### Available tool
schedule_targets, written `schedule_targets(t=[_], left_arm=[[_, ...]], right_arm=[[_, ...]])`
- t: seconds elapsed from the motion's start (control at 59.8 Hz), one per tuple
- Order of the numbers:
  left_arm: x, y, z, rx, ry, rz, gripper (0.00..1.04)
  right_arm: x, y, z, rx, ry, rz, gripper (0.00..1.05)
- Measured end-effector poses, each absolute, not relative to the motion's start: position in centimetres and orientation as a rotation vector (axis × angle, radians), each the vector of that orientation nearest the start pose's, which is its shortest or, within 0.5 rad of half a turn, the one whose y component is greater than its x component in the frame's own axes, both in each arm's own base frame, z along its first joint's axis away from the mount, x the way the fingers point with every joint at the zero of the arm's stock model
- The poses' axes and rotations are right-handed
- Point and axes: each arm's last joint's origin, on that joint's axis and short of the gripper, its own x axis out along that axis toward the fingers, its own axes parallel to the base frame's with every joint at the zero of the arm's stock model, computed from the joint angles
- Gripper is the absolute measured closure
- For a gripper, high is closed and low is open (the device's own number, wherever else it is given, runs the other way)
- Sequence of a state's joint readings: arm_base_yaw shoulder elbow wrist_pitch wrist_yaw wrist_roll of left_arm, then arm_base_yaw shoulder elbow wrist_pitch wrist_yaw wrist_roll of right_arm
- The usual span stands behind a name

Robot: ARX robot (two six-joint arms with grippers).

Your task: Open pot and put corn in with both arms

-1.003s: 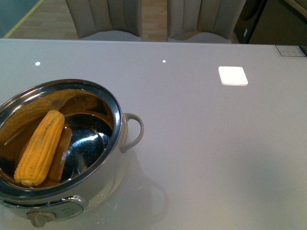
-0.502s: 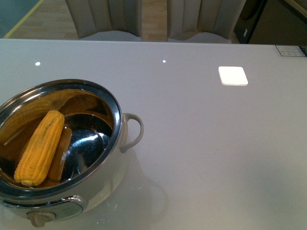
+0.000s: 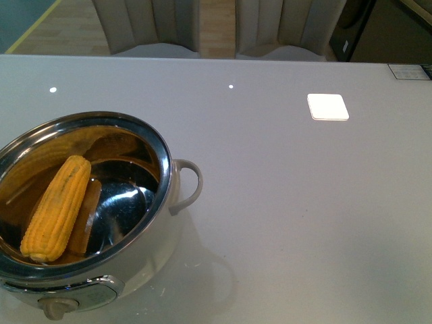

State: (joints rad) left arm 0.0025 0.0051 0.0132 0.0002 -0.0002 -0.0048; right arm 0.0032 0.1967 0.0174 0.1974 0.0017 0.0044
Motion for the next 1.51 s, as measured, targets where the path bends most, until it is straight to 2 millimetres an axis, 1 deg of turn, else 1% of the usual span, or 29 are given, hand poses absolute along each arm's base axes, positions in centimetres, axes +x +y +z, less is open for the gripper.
schedule_targets(t=[0.117, 0.167, 0.217, 0.435, 0.468, 0.502, 0.569, 0.602, 0.669, 0.736, 0.769, 0.87, 0.903, 0.97, 1.505], left_arm=[[9.7, 0.0, 16.8, -0.005, -0.008, 0.003, 0.07], [9.7, 0.0, 16.8, -0.005, -0.008, 0.003, 0.07], [9.7, 0.0, 16.8, -0.005, -0.008, 0.003, 0.07], [9.7, 0.0, 16.8, -0.005, -0.008, 0.003, 0.07], [9.7, 0.0, 16.8, -0.005, -0.008, 0.003, 0.07], [9.7, 0.0, 16.8, -0.005, -0.008, 0.003, 0.07], [9.7, 0.0, 16.8, -0.005, -0.008, 0.003, 0.07], [9.7, 0.0, 16.8, -0.005, -0.008, 0.003, 0.07], [9.7, 0.0, 16.8, -0.005, -0.008, 0.003, 0.07], [9.7, 0.0, 16.8, -0.005, -0.008, 0.003, 0.07], [9.7, 0.0, 16.8, -0.005, -0.008, 0.003, 0.07], [9.7, 0.0, 16.8, -0.005, -0.008, 0.003, 0.07], [9.7, 0.0, 16.8, -0.005, -0.008, 0.003, 0.07], [9.7, 0.0, 16.8, -0.005, -0.008, 0.003, 0.07], [9.7, 0.0, 16.8, -0.005, -0.008, 0.003, 0.07]], right_arm=[[10.7, 0.0, 17.2, 0.004, -0.015, 0.001, 1.03], [10.2, 0.0, 16.8, 0.004, 0.015, 0.003, 1.03], [9.8, 0.0, 16.9, 0.004, -0.004, 0.001, 1.03], [9.7, 0.0, 16.9, 0.003, -0.012, 0.001, 1.02], [9.7, 0.0, 16.9, 0.003, -0.012, 0.001, 0.98], [9.7, 0.0, 16.9, 0.003, -0.013, 0.001, 0.91], [9.7, 0.0, 16.9, 0.003, -0.013, 0.001, 0.8], [9.7, 0.0, 16.9, 0.003, -0.013, 0.001, 0.71], [9.7, 0.0, 16.9, 0.003, -0.013, 0.001, 0.59], [9.7, 0.0, 16.9, 0.003, -0.013, 0.001, 0.42], [9.7, 0.0, 16.9, 0.003, -0.013, 0.001, 0.31], [9.7, 0.0, 16.9, 0.003, -0.013, 0.001, 0.11], [9.7, 0.0, 16.9, 0.003, -0.013, 0.001, 0.07], [9.7, 0.0, 16.9, 0.003, -0.013, 0.001, 0.09], [9.7, 0.0, 16.9, 0.003, -0.013, 0.001, 0.09]])
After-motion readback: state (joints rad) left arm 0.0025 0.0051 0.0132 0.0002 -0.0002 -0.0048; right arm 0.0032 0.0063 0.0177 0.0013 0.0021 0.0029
